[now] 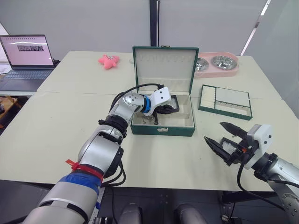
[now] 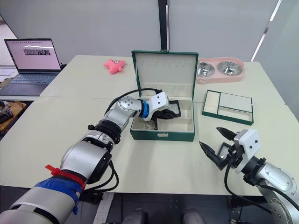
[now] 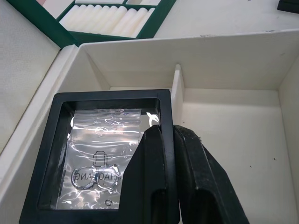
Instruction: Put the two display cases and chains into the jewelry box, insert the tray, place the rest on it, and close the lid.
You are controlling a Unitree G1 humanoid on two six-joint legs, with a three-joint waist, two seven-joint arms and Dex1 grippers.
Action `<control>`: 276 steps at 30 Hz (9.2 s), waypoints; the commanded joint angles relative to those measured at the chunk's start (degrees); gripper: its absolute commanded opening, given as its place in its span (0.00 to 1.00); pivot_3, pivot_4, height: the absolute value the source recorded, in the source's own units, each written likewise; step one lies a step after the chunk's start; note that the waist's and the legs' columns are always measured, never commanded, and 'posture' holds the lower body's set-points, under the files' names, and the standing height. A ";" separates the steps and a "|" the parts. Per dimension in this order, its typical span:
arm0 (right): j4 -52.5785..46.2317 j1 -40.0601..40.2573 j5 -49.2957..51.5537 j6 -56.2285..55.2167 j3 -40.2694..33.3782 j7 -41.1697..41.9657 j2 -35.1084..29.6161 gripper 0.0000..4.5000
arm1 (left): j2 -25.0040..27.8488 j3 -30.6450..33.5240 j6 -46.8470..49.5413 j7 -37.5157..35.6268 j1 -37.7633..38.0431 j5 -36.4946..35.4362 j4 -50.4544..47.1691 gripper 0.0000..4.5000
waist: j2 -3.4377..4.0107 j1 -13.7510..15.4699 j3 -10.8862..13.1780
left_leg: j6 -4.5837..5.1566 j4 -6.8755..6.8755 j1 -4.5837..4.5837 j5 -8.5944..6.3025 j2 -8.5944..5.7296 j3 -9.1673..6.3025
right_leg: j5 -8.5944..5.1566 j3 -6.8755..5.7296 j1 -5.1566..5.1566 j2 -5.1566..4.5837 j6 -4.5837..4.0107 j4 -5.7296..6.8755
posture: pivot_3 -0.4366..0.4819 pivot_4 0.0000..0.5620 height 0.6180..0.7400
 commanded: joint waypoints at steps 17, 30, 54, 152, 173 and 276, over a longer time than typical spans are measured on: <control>-3.21 0.71 0.55 -0.72 -1.12 -1.75 0.50 1.00 | -0.60 3.09 -3.17 1.61 -3.33 1.88 3.16 0.20 | 0.00 -0.01 0.00 | 0.00 0.00 0.00 0.00 0.00 0.00 | 0.00 0.00 0.00 0.00 0.00 0.01 | 0.48 0.27 1.00; -1.69 -0.43 0.66 -0.77 -1.36 -1.11 0.23 1.00 | -0.32 7.42 -2.40 -0.06 -4.37 0.11 2.59 1.00 | 0.00 -0.01 0.00 | 0.00 0.01 0.01 0.00 0.00 0.00 | 0.00 -0.01 0.00 0.00 0.00 0.02 | 0.48 0.27 1.00; 19.45 -1.47 0.23 -6.01 -10.48 10.76 -3.60 1.00 | 22.98 28.15 47.22 -7.01 32.32 -27.83 -62.18 1.00 | 0.12 -1.32 -0.07 | -0.02 0.10 0.13 0.02 0.18 -0.09 | 0.00 -0.03 0.10 0.05 -0.01 0.18 | 0.48 0.27 1.00; 20.97 -1.86 -12.72 -4.20 4.76 23.94 -14.89 1.00 | 20.08 6.79 21.32 -7.61 60.06 -29.81 -82.60 1.00 | 0.14 -0.50 -0.02 | 0.00 -0.03 0.29 0.00 0.07 0.00 | -0.01 0.02 0.44 -0.08 -0.01 -0.21 | 0.48 0.27 1.00; 26.82 -3.14 -15.93 -9.71 4.93 23.16 -13.16 0.17 | 19.45 7.08 22.58 -6.55 59.55 -30.05 -83.17 1.00 | 0.14 -0.33 -0.02 | 0.00 -0.03 0.29 0.00 0.07 -0.02 | -0.01 0.01 0.45 -0.07 -0.01 -0.22 | 0.48 0.27 1.00; 72.28 -73.23 -28.41 -1.41 30.15 43.60 10.49 0.99 | 11.82 18.20 26.24 22.17 70.46 -30.17 -91.57 1.00 | 0.21 -1.39 0.09 | 0.00 -0.04 0.10 0.00 0.08 0.02 | 0.00 -0.03 -0.02 -0.24 -0.02 0.00 | 0.48 0.27 1.00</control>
